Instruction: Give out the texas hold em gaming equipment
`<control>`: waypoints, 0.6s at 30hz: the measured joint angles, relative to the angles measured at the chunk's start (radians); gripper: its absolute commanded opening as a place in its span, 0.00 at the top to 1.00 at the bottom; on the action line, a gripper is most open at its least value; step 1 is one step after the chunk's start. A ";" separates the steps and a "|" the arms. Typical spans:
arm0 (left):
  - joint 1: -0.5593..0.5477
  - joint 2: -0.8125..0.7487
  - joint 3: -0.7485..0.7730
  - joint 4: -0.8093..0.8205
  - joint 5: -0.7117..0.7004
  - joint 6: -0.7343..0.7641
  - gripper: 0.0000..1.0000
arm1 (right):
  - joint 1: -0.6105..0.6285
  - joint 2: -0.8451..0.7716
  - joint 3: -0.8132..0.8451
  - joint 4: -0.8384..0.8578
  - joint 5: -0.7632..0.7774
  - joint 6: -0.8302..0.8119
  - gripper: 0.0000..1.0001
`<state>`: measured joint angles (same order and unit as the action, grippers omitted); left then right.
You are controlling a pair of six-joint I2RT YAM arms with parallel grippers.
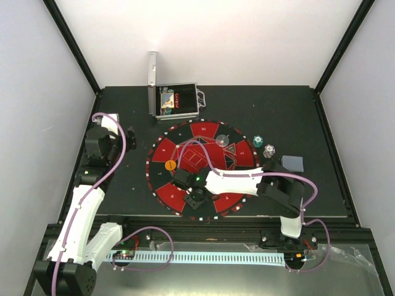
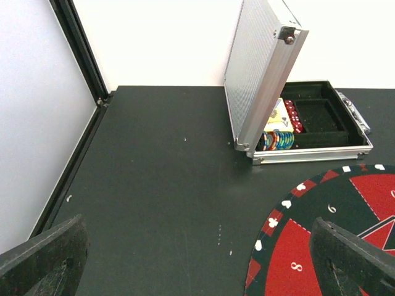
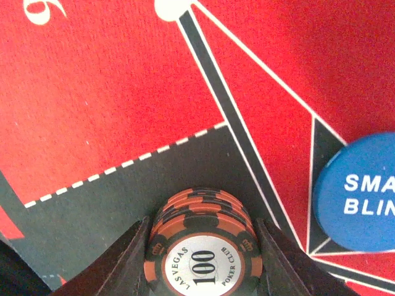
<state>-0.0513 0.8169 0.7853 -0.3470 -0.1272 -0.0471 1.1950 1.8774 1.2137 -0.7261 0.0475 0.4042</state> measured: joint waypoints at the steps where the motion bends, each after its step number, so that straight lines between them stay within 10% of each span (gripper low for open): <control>1: 0.000 0.000 0.000 0.000 0.000 0.000 0.01 | 0.001 0.009 0.011 0.000 0.003 -0.002 0.61; 18: -0.001 0.000 0.000 0.000 0.000 -0.001 0.01 | 0.001 0.026 0.031 -0.006 0.018 -0.019 0.25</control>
<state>-0.0525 0.8169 0.7853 -0.3470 -0.1272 -0.0483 1.1957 1.9038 1.2449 -0.7319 0.0658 0.3851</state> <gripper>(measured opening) 0.990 0.728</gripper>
